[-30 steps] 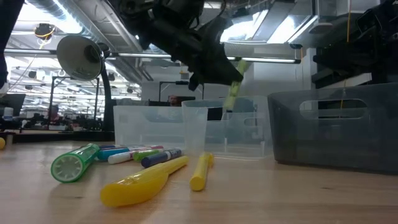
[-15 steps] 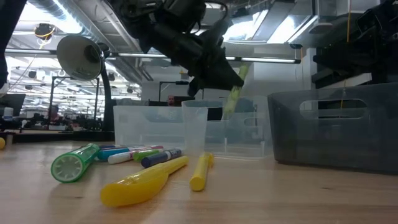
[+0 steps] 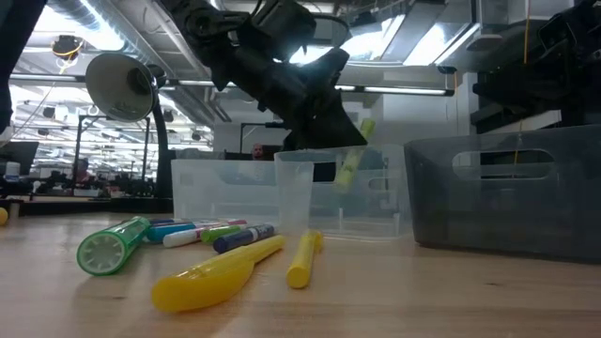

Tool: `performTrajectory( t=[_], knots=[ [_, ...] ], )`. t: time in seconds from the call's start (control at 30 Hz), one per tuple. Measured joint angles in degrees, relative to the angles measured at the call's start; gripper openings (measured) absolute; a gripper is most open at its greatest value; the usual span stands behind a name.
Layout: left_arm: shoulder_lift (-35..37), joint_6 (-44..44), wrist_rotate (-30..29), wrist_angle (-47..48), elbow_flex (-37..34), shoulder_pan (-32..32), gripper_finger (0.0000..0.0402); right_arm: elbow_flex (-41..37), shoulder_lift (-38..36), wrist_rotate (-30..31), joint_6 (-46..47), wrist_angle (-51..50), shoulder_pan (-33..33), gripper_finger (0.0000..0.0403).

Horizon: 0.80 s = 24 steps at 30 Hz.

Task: Pick & Place Markers
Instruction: Put the light green highlighter pen into the right transparent bin, then put the blue highlighter pen into the right transparent bin

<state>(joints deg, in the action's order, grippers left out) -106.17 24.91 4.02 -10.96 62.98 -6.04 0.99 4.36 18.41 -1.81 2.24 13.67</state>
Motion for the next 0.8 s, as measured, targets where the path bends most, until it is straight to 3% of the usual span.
performTrajectory(
  t=[0.3,0.8],
  knots=[
    [0.0,-0.1,0.0,-1.7,0.0,0.0,0.0117,0.0,0.0,0.0,0.1,0.0,0.0,0.0152],
    [0.0,-0.1,-0.1,-1.7,0.0,0.0,0.0123,0.0,0.0,0.0,0.0,0.0,0.0,0.0152]
  ],
)
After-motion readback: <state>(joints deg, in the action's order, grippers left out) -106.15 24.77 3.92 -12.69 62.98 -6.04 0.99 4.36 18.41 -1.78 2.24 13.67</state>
